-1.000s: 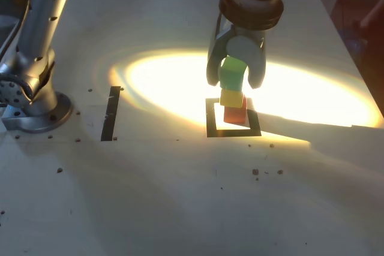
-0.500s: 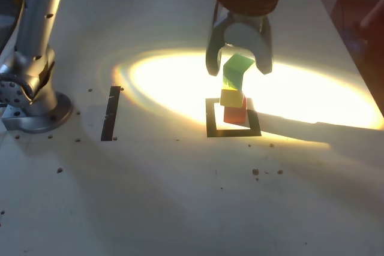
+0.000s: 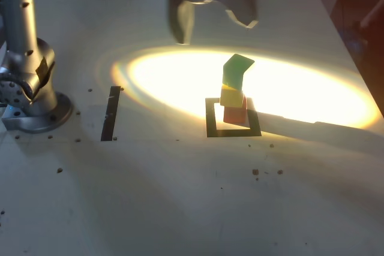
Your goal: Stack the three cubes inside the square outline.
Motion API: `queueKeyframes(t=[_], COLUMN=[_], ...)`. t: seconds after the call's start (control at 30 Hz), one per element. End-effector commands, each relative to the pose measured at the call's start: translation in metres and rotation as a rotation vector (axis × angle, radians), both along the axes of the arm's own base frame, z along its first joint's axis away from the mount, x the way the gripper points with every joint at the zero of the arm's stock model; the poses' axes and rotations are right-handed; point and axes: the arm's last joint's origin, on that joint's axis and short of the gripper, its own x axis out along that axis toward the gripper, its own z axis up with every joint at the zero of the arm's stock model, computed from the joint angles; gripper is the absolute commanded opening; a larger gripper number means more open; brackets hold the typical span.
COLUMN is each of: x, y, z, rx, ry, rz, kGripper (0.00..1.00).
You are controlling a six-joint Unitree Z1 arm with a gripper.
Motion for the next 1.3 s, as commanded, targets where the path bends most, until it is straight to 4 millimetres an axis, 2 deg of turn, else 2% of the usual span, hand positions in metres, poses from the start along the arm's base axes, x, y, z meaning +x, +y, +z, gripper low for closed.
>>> queueKeyframes(t=[0.0, 0.1, 0.13, 0.23, 0.37, 0.53, 0.8, 1.03, 1.27], x=[-0.038, -0.071, -0.084, -0.107, -0.125, -0.139, -0.144, -0.147, -0.141], y=[0.003, 0.006, 0.007, 0.009, 0.010, 0.013, 0.016, 0.017, 0.017], z=[0.009, -0.007, -0.019, -0.053, -0.098, -0.129, -0.146, -0.150, -0.152], rx=[-0.014, -0.018, -0.018, -0.028, -0.042, -0.017, 0.013, 0.021, 0.036], ry=[-0.010, 0.044, 0.070, 0.118, 0.151, 0.186, 0.193, 0.178, 0.127], rz=[0.009, 0.026, 0.033, 0.043, 0.046, 0.049, 0.072, 0.082, 0.105], kGripper=[0.99, 0.99, 0.99, 0.99, 0.99, 0.99, 0.99, 0.99, 0.99])
